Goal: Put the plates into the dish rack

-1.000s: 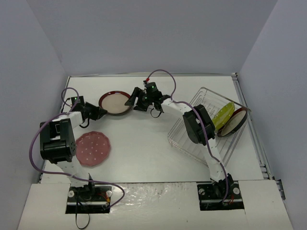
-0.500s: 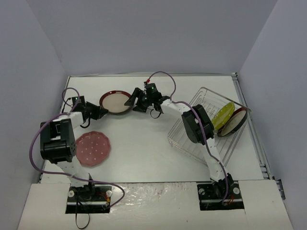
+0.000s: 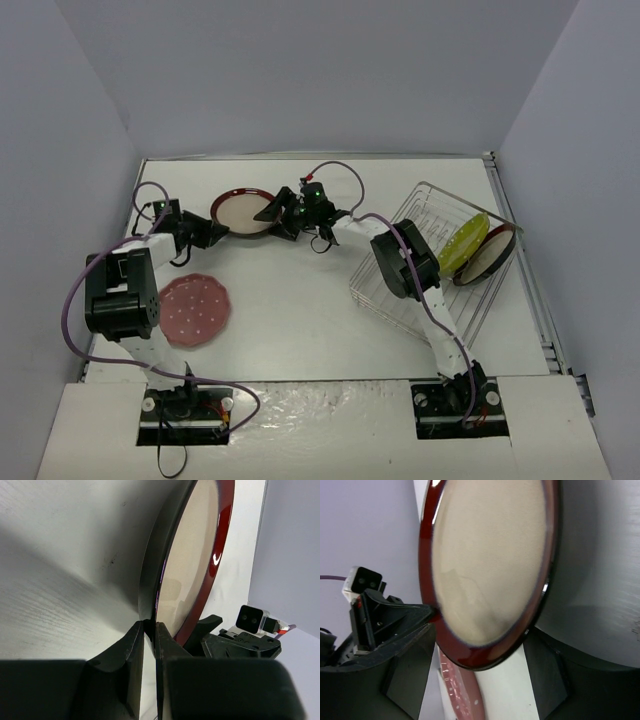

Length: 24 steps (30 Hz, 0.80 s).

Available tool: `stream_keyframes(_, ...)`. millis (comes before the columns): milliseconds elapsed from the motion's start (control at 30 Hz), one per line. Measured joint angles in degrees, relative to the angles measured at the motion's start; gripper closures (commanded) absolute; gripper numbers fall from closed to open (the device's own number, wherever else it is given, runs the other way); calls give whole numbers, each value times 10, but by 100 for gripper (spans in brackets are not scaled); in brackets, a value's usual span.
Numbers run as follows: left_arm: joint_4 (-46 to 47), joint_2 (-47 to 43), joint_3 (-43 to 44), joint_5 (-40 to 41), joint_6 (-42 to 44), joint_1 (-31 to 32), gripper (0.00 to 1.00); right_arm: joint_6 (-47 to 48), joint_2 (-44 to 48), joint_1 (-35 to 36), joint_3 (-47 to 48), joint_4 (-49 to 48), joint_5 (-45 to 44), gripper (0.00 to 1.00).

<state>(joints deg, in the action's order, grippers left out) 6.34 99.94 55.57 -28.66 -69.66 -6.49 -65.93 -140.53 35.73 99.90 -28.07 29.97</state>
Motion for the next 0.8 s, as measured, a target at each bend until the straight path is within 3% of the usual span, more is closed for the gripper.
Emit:
stream_keyframes(567, 14, -11, -11, -1, -14, 12, 100, -168, -38, 12, -54, -189, 1, 35)
stream_keyframes(800, 22, -17, -26, -1, -22, 15, 100, -203, -38, 15, -65, -216, -18, 48)
